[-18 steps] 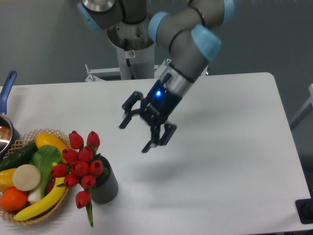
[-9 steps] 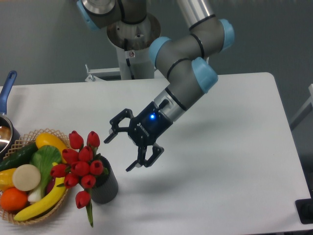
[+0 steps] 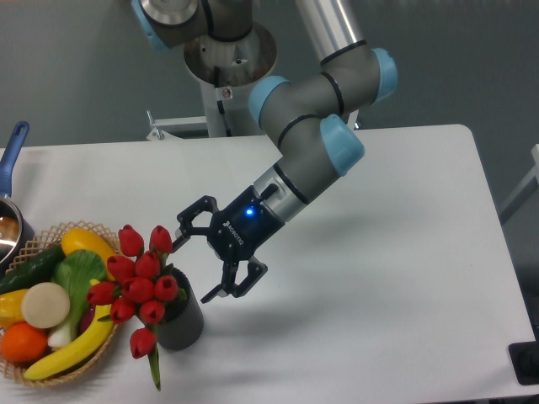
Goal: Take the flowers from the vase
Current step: 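Lower the gripper around the tulip stems and close it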
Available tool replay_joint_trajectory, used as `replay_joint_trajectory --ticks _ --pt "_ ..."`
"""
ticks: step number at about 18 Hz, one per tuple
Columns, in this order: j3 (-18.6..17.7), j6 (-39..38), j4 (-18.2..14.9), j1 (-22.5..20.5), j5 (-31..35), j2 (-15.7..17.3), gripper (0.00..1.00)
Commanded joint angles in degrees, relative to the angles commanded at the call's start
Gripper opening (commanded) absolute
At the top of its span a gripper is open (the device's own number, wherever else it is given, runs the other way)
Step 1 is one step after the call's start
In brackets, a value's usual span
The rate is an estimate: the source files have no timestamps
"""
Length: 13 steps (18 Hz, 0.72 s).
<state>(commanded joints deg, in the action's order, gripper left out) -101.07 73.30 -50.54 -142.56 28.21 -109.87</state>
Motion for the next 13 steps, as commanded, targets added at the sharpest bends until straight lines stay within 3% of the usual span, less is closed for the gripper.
replay_joint_trajectory --ticks 5,13 --pt "-0.09 6.67 0.79 0.88 0.09 -2.02 1.0" --pt "0.17 5.63 0.79 2.64 -0.7 -2.81 1.0"
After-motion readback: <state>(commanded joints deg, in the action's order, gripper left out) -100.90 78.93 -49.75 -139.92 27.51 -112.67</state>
